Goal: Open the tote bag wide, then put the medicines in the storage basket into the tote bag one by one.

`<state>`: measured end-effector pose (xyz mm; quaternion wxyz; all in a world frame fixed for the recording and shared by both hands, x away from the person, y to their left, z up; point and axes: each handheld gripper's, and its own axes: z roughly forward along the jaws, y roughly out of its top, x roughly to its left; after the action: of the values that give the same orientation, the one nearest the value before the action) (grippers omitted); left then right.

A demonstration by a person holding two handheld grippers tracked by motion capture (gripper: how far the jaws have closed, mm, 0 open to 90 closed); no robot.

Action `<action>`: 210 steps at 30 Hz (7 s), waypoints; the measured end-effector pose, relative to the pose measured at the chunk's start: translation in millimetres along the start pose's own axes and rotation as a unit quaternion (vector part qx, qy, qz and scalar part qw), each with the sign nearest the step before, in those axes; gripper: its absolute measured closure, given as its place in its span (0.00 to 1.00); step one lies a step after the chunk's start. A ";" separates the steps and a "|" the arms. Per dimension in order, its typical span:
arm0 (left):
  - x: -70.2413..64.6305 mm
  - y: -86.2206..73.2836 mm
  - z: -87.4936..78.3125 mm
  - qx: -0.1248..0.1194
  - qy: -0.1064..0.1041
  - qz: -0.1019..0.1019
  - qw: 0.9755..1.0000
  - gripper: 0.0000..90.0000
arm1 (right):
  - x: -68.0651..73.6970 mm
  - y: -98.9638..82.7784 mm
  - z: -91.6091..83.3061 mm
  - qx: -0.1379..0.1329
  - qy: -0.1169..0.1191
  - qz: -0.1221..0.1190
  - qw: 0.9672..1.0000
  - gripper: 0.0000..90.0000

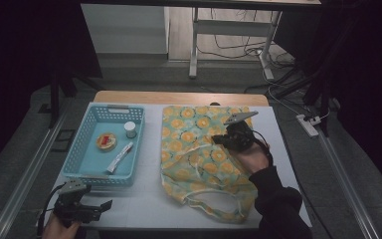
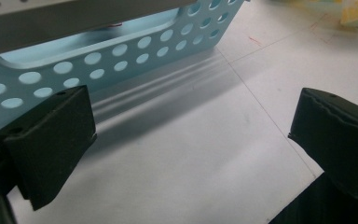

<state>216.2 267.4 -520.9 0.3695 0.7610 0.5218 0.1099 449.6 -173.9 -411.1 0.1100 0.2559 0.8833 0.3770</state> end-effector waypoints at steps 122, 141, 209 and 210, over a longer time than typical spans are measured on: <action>2.9 0.7 0.5 0.000 -0.008 -0.009 1.000 0.00 | 30.1 -39.9 15.8 0.001 0.052 0.001 0.999 1.00; 3.1 0.5 0.5 -0.001 -0.008 -0.010 1.000 0.00 | 23.9 12.3 11.1 -0.038 0.048 0.000 0.998 1.00; -5.3 28.4 -17.0 -0.001 -0.039 0.029 0.999 0.00 | 9.9 13.2 5.0 -0.049 0.037 -0.002 0.998 1.00; -6.1 29.4 -18.3 -0.005 -0.038 0.027 0.999 0.00 | 9.9 13.3 4.7 -0.049 0.037 -0.003 0.998 1.00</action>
<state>224.4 264.8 -486.8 0.3895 0.7765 0.4864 0.0933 448.0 -158.0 -404.8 0.0908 0.2339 0.8677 0.4291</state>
